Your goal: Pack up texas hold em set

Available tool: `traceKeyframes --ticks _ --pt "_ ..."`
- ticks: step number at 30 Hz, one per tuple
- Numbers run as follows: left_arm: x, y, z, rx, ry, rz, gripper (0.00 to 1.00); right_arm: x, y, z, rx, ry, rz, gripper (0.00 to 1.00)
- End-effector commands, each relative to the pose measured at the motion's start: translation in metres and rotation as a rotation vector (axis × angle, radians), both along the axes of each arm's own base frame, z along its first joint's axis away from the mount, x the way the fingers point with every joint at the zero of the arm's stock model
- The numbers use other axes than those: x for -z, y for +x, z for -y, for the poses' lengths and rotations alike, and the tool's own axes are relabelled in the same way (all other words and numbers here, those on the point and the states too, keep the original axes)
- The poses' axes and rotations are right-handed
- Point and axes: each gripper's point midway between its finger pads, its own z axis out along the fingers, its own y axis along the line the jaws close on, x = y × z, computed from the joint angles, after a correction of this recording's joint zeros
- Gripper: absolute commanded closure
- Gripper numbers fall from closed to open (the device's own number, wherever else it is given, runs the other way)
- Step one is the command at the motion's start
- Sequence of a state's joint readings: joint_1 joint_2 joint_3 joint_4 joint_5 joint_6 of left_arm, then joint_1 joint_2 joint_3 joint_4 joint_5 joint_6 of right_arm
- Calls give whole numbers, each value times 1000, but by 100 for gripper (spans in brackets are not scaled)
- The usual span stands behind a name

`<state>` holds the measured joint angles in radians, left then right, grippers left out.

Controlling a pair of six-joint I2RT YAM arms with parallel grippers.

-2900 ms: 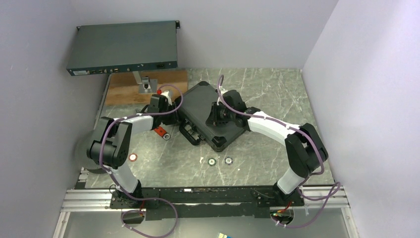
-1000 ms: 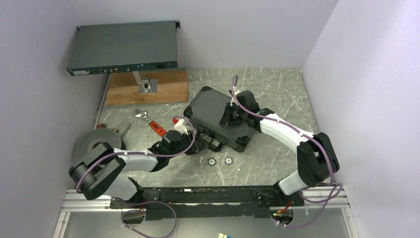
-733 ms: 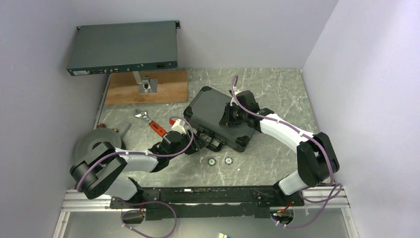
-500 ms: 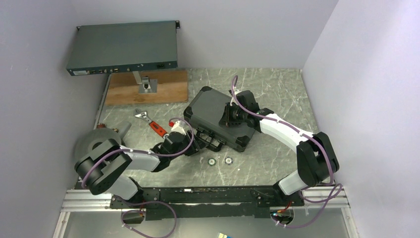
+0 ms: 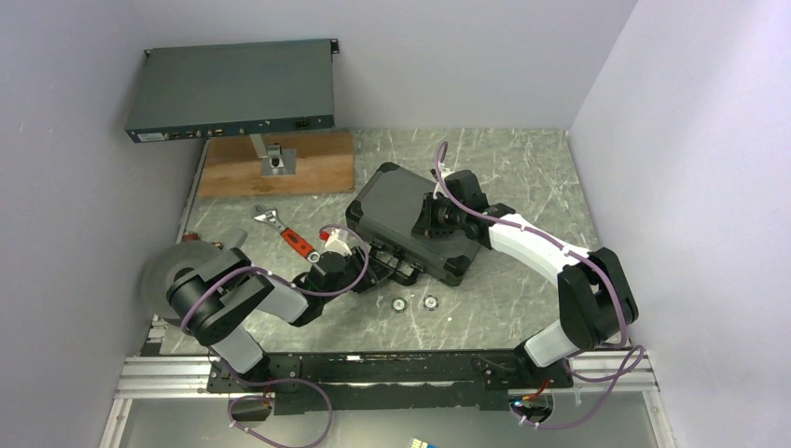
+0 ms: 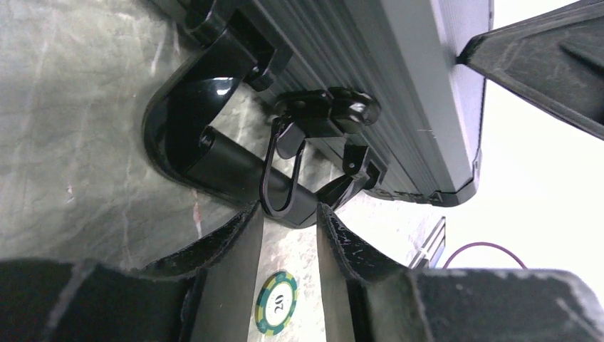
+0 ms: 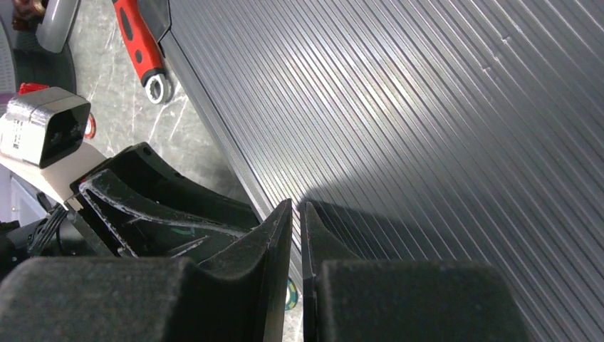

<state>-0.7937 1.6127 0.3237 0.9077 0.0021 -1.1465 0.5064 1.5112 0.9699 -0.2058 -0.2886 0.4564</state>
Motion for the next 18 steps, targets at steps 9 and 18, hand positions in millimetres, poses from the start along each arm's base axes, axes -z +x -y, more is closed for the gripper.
traceKeyframes --ticks 9,18 --pt "-27 10 9 0 -56 88 67 64 -37 33 15 -186 -198 87" --pt "-49 12 19 40 -103 158 85 65 -39 35 16 -191 -201 87"
